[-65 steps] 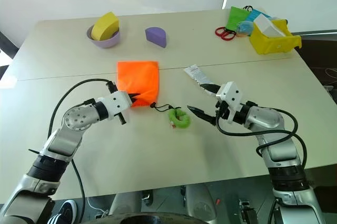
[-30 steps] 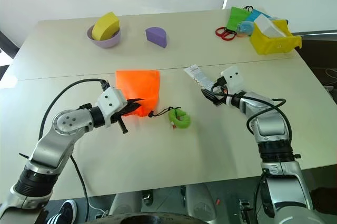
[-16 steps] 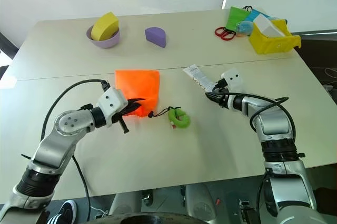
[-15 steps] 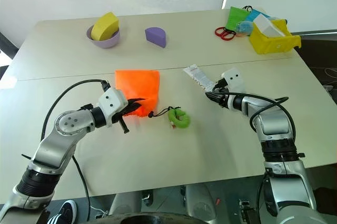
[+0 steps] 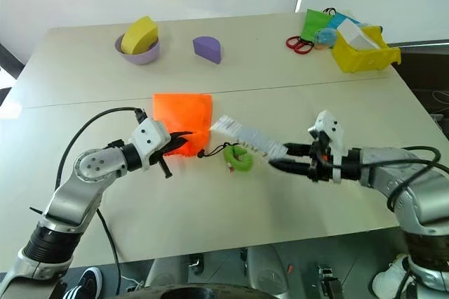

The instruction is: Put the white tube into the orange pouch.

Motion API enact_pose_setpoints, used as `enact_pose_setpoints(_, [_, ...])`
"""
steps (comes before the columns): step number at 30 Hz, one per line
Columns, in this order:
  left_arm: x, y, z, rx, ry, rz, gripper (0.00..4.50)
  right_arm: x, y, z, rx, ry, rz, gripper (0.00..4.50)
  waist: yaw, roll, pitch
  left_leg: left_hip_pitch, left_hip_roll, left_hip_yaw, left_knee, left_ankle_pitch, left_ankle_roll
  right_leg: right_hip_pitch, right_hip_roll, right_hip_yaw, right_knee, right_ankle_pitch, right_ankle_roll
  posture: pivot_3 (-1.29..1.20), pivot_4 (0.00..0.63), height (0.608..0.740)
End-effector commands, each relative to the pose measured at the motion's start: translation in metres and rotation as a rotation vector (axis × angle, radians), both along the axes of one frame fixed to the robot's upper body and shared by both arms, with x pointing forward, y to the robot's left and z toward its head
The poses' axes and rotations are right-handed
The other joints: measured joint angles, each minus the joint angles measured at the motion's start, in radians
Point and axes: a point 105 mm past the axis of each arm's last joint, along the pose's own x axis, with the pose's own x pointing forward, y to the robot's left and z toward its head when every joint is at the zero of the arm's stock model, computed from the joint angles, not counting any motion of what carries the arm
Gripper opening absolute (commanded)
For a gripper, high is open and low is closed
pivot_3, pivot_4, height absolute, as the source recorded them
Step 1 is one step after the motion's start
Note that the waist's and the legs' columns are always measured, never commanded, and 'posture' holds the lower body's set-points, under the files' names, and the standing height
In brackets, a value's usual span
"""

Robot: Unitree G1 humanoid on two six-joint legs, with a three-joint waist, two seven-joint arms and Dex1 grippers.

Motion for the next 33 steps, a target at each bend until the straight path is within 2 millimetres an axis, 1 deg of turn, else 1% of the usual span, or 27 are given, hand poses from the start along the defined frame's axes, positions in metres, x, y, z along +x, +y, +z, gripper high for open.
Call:
enact_pose_setpoints(1, [0.001, 0.001, 0.011, 0.004, -0.056, -0.002, 0.0, -0.028, 0.016, 0.005, 0.014, 0.006, 0.141, 1.82, 0.001, 0.0, 0.0, 0.0, 0.0, 0.0, 0.0, 0.0, 0.0, 0.0, 0.0, 0.0, 0.0, 0.0, 0.0, 0.0, 0.15, 0.734])
enact_pose_setpoints(2, [0.001, 0.001, 0.012, 0.006, -0.06, -0.003, 0.0, -0.033, 0.019, 0.0, 0.004, 0.023, 0.155, 1.82, 0.001, 0.0, 0.0, 0.0, 0.0, 0.0, 0.001, 0.0, 0.0, 0.0, 0.0, 0.0, 0.0, 0.0, 0.0, 0.0, 0.15, 0.734])
enact_pose_setpoints(4, [0.001, 0.002, 0.012, 0.009, -0.06, -0.004, 0.0, -0.034, 0.021, -0.012, -0.03, 0.039, 0.148, 1.82, -0.001, -0.001, 0.0, 0.0, 0.0, 0.0, 0.001, 0.0, 0.0, 0.001, -0.001, 0.0, -0.001, 0.001, 0.0, 0.0, 0.15, 0.734])
enact_pose_setpoints(7, [0.0, 0.002, 0.013, 0.014, -0.059, -0.017, 0.0, -0.026, 0.03, -0.025, -0.066, 0.011, 0.124, 1.82, -0.002, -0.001, 0.0, 0.0, 0.001, 0.0, 0.001, 0.0, 0.0, 0.001, -0.001, 0.0, -0.004, 0.002, 0.001, 0.0, 0.15, 0.734])
enact_pose_setpoints(10, [-0.002, 0.001, 0.014, 0.016, -0.061, -0.028, 0.0, -0.02, 0.039, -0.031, -0.073, -0.015, 0.116, 1.82, 0.0, -0.001, 0.0, 0.0, 0.0, 0.0, 0.001, 0.0, 0.0, 0.001, -0.001, 0.0, -0.005, 0.003, 0.0, 0.0, 0.15, 0.734])
enact_pose_setpoints(11, [-0.002, 0.001, 0.015, 0.017, -0.065, -0.031, 0.0, -0.016, 0.043, -0.033, -0.071, -0.033, 0.108, 1.82, 0.0, -0.001, 0.0, -0.001, 0.0, 0.0, 0.001, 0.0, 0.0, 0.001, -0.001, 0.0, -0.005, 0.003, 0.0, 0.0, 0.15, 0.734])
enact_pose_setpoints(14, [-0.006, 0.002, 0.015, 0.039, -0.064, -0.054, 0.0, 0.003, 0.056, -0.032, -0.022, -0.086, 0.031, 1.82, -0.002, -0.002, 0.0, -0.001, 0.001, 0.0, 0.0, 0.0, 0.0, 0.001, 0.0, 0.0, -0.006, 0.003, 0.0, 0.0, 0.15, 0.734])
enact_pose_setpoints(16, [-0.009, 0.003, 0.014, 0.049, -0.061, -0.06, 0.0, 0.006, 0.062, -0.033, -0.011, -0.091, 0.018, 1.82, -0.001, -0.002, 0.0, -0.002, 0.001, 0.0, -0.001, 0.0, 0.0, 0.0, 0.0, 0.0, -0.006, 0.003, 0.0, 0.0, 0.15, 0.734])
enact_pose_setpoints(21, [-0.01, 0.004, 0.013, 0.04, -0.051, -0.058, 0.0, 0.016, 0.076, -0.045, -0.014, -0.092, -0.016, 1.82, 0.001, -0.002, -0.001, -0.003, 0.001, 0.0, -0.001, 0.0, 0.0, 0.0, -0.001, 0.0, -0.008, 0.003, 0.001, 0.0, 0.15, 0.734])
enact_pose_setpoints(23, [-0.011, 0.001, 0.012, 0.027, -0.044, -0.063, 0.0, 0.027, 0.08, -0.047, -0.018, -0.109, -0.062, 1.82, 0.0, -0.002, -0.001, -0.004, 0.001, 0.001, 0.0, 0.0, 0.001, 0.0, -0.001, 0.0, -0.008, 0.003, 0.001, 0.0, 0.15, 0.734])
enact_pose_setpoints(26, [-0.014, -0.002, 0.01, 0.018, -0.037, -0.072, 0.0, 0.032, 0.089, -0.049, -0.025, -0.115, -0.079, 1.82, -0.001, -0.003, -0.001, -0.004, 0.001, 0.001, 0.001, 0.0, 0.001, 0.0, -0.001, 0.0, -0.008, 0.005, 0.001, 0.0, 0.15, 0.734])
enact_pose_setpoints(30, [-0.014, -0.004, 0.009, 0.007, -0.032, -0.07, 0.0, 0.036, 0.103, -0.044, 0.008, -0.12, -0.094, 1.82, 0.0, -0.003, -0.001, -0.003, 0.001, 0.001, 0.001, 0.0, 0.001, 0.0, -0.001, 0.0, -0.008, 0.005, 0.001, 0.0, 0.15, 0.734])
enact_pose_setpoints(33, [-0.014, -0.006, 0.008, 0.006, -0.028, -0.067, 0.0, 0.047, 0.111, -0.04, 0.011, -0.14, -0.131, 1.82, -0.001, -0.003, -0.001, -0.003, 0.001, 0.001, 0.001, 0.0, 0.001, 0.0, -0.001, 0.0, -0.008, 0.005, 0.001, 0.0, 0.15, 0.734])
